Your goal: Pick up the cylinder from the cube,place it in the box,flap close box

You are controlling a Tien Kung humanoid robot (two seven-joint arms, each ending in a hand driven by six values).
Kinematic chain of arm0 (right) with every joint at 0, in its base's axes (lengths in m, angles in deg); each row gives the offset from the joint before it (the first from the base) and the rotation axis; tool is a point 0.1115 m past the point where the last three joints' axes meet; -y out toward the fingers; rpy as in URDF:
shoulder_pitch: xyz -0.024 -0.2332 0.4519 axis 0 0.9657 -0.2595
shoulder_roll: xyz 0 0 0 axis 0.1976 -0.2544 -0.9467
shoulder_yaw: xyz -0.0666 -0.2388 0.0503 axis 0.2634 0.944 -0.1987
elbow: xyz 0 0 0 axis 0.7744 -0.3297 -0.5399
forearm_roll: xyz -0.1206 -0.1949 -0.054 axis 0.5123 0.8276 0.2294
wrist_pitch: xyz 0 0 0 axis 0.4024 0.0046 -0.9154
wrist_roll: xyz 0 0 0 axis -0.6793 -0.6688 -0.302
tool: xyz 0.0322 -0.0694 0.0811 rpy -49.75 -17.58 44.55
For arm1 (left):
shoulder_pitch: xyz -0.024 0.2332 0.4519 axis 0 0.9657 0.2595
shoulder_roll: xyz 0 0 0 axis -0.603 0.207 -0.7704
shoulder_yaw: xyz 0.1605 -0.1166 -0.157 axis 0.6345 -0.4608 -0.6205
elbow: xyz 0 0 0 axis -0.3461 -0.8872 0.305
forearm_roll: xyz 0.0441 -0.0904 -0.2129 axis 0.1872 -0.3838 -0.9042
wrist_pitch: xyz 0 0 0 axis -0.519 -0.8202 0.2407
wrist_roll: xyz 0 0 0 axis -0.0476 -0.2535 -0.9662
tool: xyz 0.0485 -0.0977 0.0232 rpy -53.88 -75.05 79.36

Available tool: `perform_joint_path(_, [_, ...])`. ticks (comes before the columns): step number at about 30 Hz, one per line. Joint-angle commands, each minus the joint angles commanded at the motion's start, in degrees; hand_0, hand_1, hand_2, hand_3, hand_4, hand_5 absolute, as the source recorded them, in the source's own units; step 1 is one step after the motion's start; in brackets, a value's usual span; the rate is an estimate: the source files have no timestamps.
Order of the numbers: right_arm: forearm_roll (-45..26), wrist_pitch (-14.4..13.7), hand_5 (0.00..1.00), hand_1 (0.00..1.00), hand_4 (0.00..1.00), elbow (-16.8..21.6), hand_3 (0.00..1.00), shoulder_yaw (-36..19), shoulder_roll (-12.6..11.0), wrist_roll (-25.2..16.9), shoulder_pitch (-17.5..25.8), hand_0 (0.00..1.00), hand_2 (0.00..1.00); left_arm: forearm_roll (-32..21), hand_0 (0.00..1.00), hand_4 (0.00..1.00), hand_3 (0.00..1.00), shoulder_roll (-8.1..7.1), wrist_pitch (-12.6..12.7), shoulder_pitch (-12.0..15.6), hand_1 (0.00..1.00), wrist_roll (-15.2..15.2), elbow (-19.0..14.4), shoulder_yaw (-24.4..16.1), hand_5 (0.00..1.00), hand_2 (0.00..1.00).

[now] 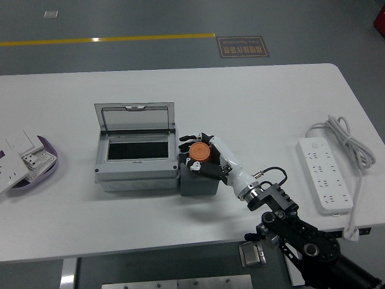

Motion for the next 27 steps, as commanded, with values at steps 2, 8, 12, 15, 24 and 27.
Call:
perform_joint_path(2, [0.0, 0.0, 0.002, 0.576, 0.379, 0.0, 0.559, 0.0, 0.0, 0.0, 0.0, 0.634, 0.537, 0.0, 0.604, 0.666, 0.604, 0.00, 0.0, 0.0, 0.602, 0.0, 0.0, 0.0, 0.180, 0.559])
perform_joint_path(8, [-0.6, -0.4, 0.002, 0.492, 0.047, -0.3, 0.404, 0.2, 0.0, 0.1, 0.0, 0.502, 0.467, -0.1, 0.604, 0.666, 0.605, -0.05, 0.0, -0.1, 0.601, 0.1, 0.0, 0.2, 0.181, 0.559])
perform_joint_path(12, [-1.3, -0.8, 0.002, 0.416, 0.002, -0.5, 0.304, 0.6, 0.0, -0.4, -0.2, 0.418, 0.392, -0.2, 0.604, 0.665, 0.604, -0.09, 0.0, -0.1, 0.602, 0.2, 0.0, 0.2, 0.181, 0.558])
perform_joint_path(15, [-1.4, -1.4, 0.002, 0.395, 0.002, -0.4, 0.268, 0.6, 0.1, -0.9, -0.4, 0.397, 0.347, -0.1, 0.603, 0.665, 0.604, -0.09, -0.1, -0.1, 0.602, 0.2, 0.0, 0.1, 0.180, 0.558])
perform_joint_path(24, [2.3, -4.8, 0.002, 0.391, 0.002, 3.8, 0.262, 1.3, 0.0, 0.2, -3.1, 0.392, 0.340, 0.5, 0.603, 0.666, 0.605, -0.10, -0.1, 0.1, 0.602, 0.0, -0.1, -0.5, 0.176, 0.560])
perform_joint_path(27, [4.6, -6.0, 0.002, 0.383, 0.002, 6.2, 0.256, 3.5, -0.2, 1.5, -4.6, 0.381, 0.336, 0.5, 0.603, 0.669, 0.606, -0.05, 0.0, 0.2, 0.603, -0.1, -0.2, -0.6, 0.179, 0.561])
